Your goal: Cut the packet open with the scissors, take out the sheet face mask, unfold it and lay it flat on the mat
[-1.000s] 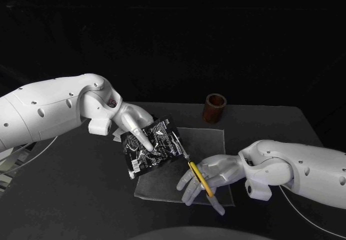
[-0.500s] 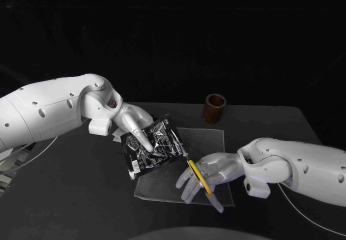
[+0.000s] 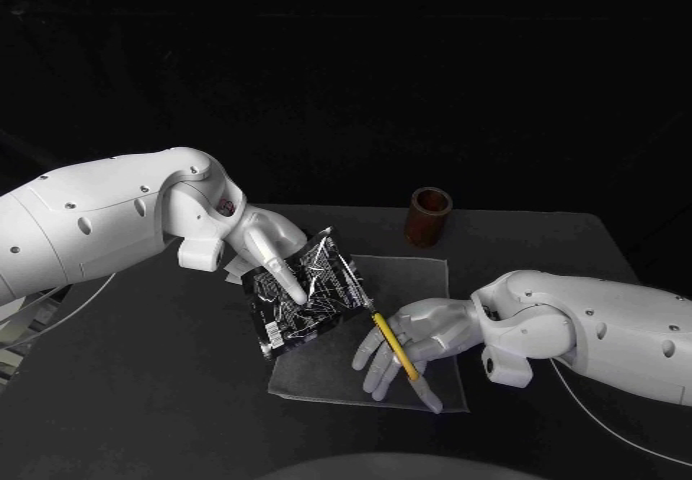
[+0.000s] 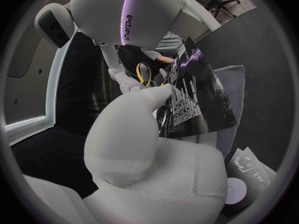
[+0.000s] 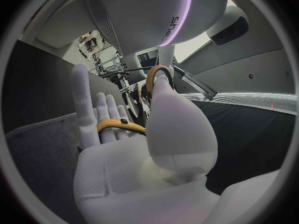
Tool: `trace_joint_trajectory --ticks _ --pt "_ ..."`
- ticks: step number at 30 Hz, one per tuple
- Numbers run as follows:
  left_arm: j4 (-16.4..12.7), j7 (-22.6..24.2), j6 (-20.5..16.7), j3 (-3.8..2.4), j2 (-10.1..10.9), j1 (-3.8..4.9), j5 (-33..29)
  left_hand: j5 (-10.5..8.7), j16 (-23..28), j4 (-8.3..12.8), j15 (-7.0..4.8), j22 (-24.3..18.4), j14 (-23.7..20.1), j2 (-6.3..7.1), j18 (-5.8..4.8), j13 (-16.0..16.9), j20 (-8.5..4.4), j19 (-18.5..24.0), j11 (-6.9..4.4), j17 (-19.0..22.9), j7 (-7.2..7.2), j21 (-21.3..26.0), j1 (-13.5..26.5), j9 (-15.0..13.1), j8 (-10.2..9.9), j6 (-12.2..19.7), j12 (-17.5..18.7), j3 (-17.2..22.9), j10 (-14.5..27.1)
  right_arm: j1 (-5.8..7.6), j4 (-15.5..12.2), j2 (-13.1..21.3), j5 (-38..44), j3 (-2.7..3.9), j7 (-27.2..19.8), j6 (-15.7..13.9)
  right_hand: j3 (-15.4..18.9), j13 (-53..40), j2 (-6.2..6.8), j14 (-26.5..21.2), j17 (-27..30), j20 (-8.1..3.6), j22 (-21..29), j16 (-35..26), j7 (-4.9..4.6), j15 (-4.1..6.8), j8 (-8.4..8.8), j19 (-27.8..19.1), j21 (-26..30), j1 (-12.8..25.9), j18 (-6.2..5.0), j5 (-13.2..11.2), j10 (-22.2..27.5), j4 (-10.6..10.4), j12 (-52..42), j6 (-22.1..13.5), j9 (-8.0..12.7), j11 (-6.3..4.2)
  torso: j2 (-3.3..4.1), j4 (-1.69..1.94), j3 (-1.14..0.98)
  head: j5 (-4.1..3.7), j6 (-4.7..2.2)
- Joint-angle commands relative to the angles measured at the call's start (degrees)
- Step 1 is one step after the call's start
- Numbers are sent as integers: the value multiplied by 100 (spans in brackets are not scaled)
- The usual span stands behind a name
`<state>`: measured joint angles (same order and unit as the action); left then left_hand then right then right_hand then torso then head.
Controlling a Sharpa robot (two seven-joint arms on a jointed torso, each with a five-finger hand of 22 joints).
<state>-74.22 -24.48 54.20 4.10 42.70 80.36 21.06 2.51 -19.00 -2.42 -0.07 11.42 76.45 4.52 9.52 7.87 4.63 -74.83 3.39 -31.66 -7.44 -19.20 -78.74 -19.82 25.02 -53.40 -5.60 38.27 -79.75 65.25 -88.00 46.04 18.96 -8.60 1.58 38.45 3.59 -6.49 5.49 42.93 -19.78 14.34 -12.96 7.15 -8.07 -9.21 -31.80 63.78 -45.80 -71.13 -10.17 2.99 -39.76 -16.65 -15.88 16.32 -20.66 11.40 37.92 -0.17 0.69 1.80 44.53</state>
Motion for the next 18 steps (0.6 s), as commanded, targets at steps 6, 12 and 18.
trace_joint_trajectory --ticks 6,12,18 --pt "-9 18 1293 -2 -23 0 -33 25 -11 44 -28 6 -1 -6 65 9 -17 11 -21 -6 -5 -38 -39 -1019 32 -47 -38 2 -14 16 26 -25 -59 11 -188 -325 -376 118 -179 904 -5 -195 102 453 -541 192 -292 153 37 -265 -51 -19 -928 96 -236 1091 75 -99 1 1 4 10 23" --pt "12 12 1286 -1 -15 0 -33 25 -11 44 -28 6 -1 -6 65 9 -17 11 -21 -6 -5 -38 -39 -1019 32 -47 -38 2 -14 18 26 7 -23 11 -223 -487 -521 124 -256 1522 -118 -364 177 783 -402 383 -312 269 104 -401 -48 -15 -1569 237 -432 1799 161 -278 1 -1 1 16 31" --pt "30 4 1292 -1 -21 0 -33 25 -10 53 -29 14 -2 -9 66 16 -18 17 -22 -23 -4 -48 -38 -1033 22 -51 -39 -2 -14 19 -1 35 9 10 -294 -712 -684 24 -304 2184 -369 -578 257 1170 -177 623 -340 413 197 -469 -56 -17 -2333 320 -658 2619 144 -526 1 -5 -4 24 40"
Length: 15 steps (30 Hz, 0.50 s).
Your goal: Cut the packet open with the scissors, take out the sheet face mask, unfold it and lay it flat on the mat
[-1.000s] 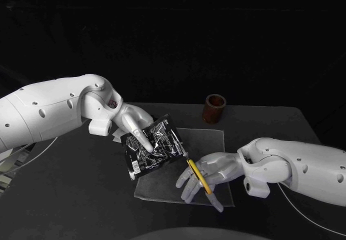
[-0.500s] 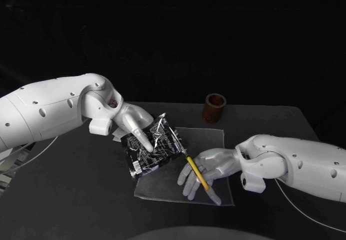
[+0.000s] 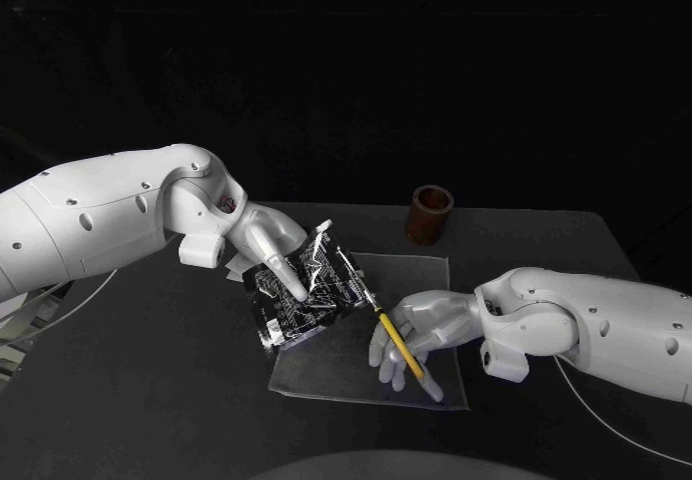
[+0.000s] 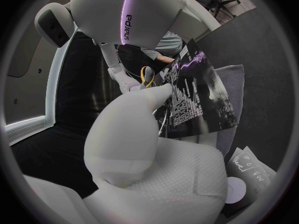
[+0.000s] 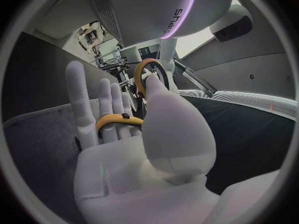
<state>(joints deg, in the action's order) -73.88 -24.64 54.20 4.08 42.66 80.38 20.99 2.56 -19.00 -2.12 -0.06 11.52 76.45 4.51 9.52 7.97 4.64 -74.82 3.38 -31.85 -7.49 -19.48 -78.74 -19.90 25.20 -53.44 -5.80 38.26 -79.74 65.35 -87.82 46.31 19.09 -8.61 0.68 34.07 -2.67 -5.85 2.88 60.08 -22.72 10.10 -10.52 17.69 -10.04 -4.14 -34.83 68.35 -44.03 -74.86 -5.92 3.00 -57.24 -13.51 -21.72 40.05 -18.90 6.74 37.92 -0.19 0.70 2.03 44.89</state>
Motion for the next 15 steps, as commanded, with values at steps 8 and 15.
trace_joint_trajectory --ticks 8,15 --pt "1 3 1306 1 -26 -1 -26 19 -10 23 -30 5 -2 -9 66 7 -19 17 -22 -5 1 -20 -37 -1024 4 -47 -19 -1 -14 9 -15 26 -3 11 -304 -682 -737 -550 150 1242 -784 -562 -117 752 452 524 -254 393 -246 -219 -458 16 -1509 -58 -484 1103 -448 -504 1 0 -3 -8 14" --pt "13 -18 1314 3 -24 -1 -26 20 -11 26 -30 8 -2 -12 66 10 -19 19 -22 -12 1 -24 -36 -1030 0 -49 -20 -2 -15 15 -8 34 53 11 -240 -778 -1592 -1568 502 1779 -1624 -793 -3309 1206 746 796 -763 979 -2432 58 -78 43 -1789 -90 -1244 1253 -1358 -791 0 2 1 -3 53"
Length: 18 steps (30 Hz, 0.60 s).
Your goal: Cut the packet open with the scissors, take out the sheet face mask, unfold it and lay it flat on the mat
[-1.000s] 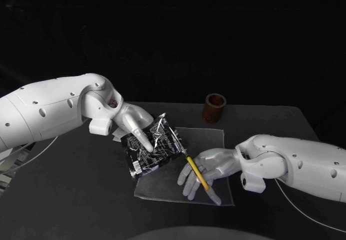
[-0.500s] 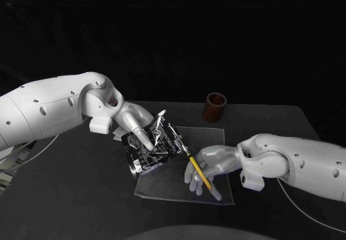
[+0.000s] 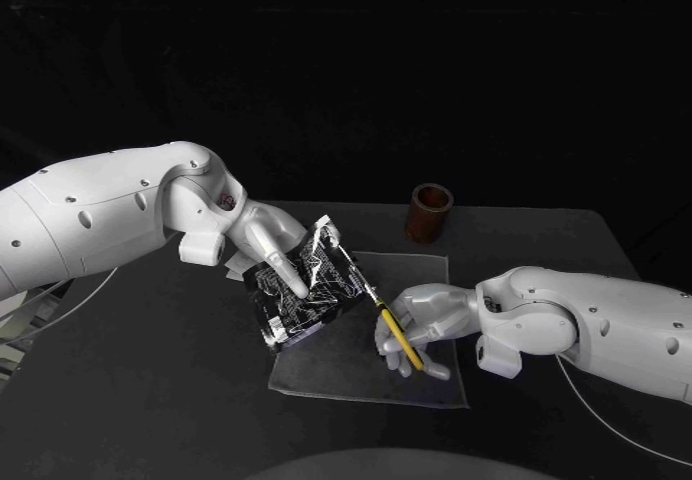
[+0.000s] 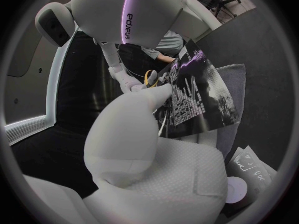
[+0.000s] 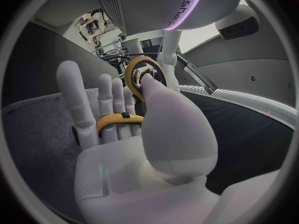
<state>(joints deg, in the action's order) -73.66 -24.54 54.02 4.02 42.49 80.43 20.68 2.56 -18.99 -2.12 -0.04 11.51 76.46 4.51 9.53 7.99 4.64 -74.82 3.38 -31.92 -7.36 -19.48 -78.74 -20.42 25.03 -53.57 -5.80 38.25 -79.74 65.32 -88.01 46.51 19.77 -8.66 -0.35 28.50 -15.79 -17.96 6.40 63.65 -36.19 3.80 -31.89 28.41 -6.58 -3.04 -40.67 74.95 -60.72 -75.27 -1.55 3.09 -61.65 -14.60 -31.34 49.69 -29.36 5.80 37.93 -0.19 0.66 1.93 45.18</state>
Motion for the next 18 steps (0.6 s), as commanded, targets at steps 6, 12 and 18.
trace_joint_trajectory --ticks 6,12,18 --pt "1 -49 1339 16 -16 -5 5 20 -11 28 -33 11 -2 -13 66 9 -20 19 -22 -8 -11 -27 -35 -981 14 -37 -21 -2 -16 46 58 13 35 17 23 -118 -1194 -2318 243 1666 -1019 -284 -3099 408 579 833 -592 516 -1940 626 -291 144 -1676 211 -1744 366 -1298 -860 -1 3 5 17 53" --pt "10 -66 1339 22 -15 -4 5 20 -11 28 -33 11 -2 -13 66 9 -20 19 -22 -8 -11 -27 -35 -981 14 -37 -21 -2 -16 106 110 5 86 17 302 234 -1664 -4003 -337 1910 -1642 -418 -4071 1055 782 990 -1027 811 -2382 1030 -150 452 -2230 384 -3150 703 -2011 -1048 0 -3 3 31 96" --pt "21 -84 1342 29 -22 -4 5 20 -11 28 -33 11 -2 -13 66 9 -20 19 -22 -8 -11 -27 -35 -981 14 -37 -21 -2 -16 179 120 12 107 17 520 476 -1836 -4434 -845 1990 -1986 -475 -4386 1476 849 1049 -1348 922 -2505 1384 -100 401 -2342 425 -3484 951 -2518 -1107 -2 -2 1 35 97"
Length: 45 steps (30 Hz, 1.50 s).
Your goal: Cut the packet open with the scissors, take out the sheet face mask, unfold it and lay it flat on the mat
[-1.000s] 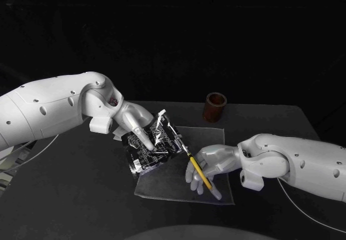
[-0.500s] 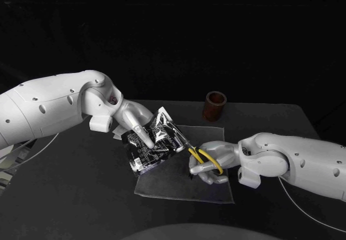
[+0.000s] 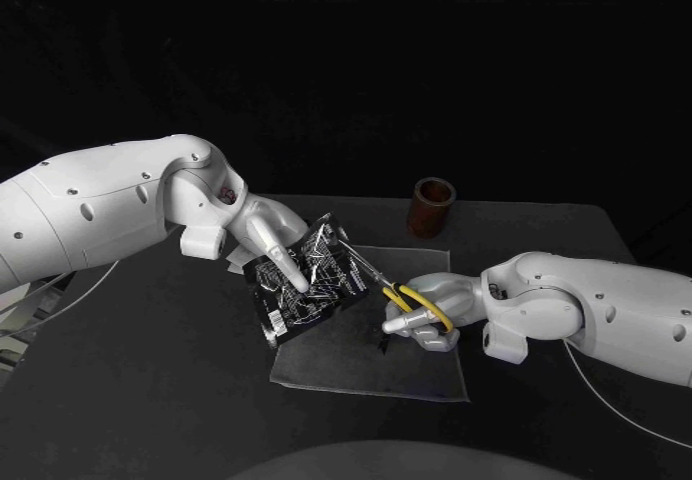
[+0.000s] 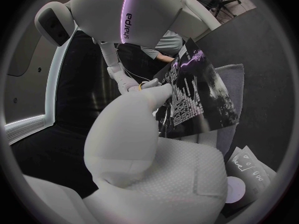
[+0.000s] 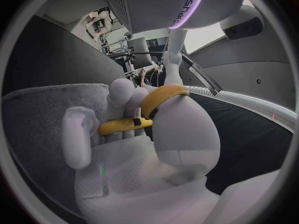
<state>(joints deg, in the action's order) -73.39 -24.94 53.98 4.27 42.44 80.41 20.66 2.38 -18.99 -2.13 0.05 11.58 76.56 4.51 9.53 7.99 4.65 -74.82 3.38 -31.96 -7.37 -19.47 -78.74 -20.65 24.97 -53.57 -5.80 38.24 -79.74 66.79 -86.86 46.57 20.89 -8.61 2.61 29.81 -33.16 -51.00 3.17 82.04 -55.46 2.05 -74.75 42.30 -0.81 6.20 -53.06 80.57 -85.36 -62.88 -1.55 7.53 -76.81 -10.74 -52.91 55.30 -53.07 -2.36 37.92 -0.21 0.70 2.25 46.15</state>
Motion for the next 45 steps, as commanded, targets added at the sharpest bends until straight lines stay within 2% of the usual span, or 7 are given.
trace_joint_trajectory --ticks 1,9,12,13,14,21,45 --pt "-4 -48 1346 5 -19 -1 7 38 -12 31 -43 8 -10 -15 66 13 -20 20 -23 -11 -10 -32 -34 -963 17 -40 -23 -1 -18 46 3 9 2 11 241 353 -109 -1151 -545 154 -79 -304 -110 110 275 128 -139 362 -46 178 -98 -58 -829 60 -1342 403 -199 -294 -2 -2 -3 0 -2" --pt "13 -51 1343 11 -19 -1 7 38 -12 31 -43 8 -10 -15 66 13 -20 20 -23 -11 -10 -32 -34 -963 17 -40 -23 -1 -18 100 -42 28 76 10 55 120 19 154 -326 -120 365 -254 563 -620 158 48 401 30 179 461 -215 -446 -340 239 1 -69 -59 -190 2 2 -4 -13 -34" --pt "17 -51 1340 12 -22 -1 7 38 -12 31 -43 8 -10 -15 66 13 -20 20 -23 -11 -10 -32 -34 -963 17 -40 -23 -1 -18 106 -86 27 80 8 -116 -42 94 2031 252 -1055 787 169 3589 -1607 -532 -496 1900 -1569 1575 509 -612 -456 1019 379 2533 -736 751 422 3 2 -2 -23 -58" --pt "17 -52 1339 13 -23 -1 7 38 -12 31 -43 8 -10 -15 66 13 -20 20 -23 -11 -10 -32 -34 -963 17 -40 -23 -1 -18 107 -103 26 73 7 -181 -108 141 2224 276 -1024 870 240 3851 -1741 -556 -560 2151 -1641 1765 513 -707 -472 968 400 2794 -671 903 478 3 3 -1 -24 -63" --pt "17 -52 1339 13 -23 -1 7 38 -12 31 -43 8 -10 -15 66 13 -20 20 -23 -11 -10 -32 -34 -963 17 -40 -23 -1 -18 108 -114 26 68 7 -231 -144 299 2465 543 -1376 990 369 4802 -2017 -813 -738 2584 -2164 2310 569 -798 -400 1541 443 3264 -1130 1107 732 2 3 0 -30 -69" --pt "22 -51 1334 14 -22 -1 7 38 -12 31 -43 8 -10 -15 66 13 -20 20 -23 -11 -10 -32 -34 -963 17 -40 -23 -1 -18 107 -190 29 53 1 -475 -401 997 3438 608 -2610 1809 970 5539 -3233 -1205 -1268 3653 -2446 3519 412 -883 -476 2370 727 4372 -1751 1669 1209 1 2 0 -34 -92" --pt "29 -105 1361 17 -20 0 -33 38 -13 34 -44 15 -7 -18 66 20 -21 24 -25 -28 -9 -42 -26 -976 7 -45 -25 -2 -22 100 -37 -63 394 -15 -310 -345 1939 4059 494 -3421 2495 1220 5892 -3588 -1388 -1536 3865 -2395 3962 325 -892 -475 2966 761 4477 -2307 1645 1447 -2 4 0 45 -83"
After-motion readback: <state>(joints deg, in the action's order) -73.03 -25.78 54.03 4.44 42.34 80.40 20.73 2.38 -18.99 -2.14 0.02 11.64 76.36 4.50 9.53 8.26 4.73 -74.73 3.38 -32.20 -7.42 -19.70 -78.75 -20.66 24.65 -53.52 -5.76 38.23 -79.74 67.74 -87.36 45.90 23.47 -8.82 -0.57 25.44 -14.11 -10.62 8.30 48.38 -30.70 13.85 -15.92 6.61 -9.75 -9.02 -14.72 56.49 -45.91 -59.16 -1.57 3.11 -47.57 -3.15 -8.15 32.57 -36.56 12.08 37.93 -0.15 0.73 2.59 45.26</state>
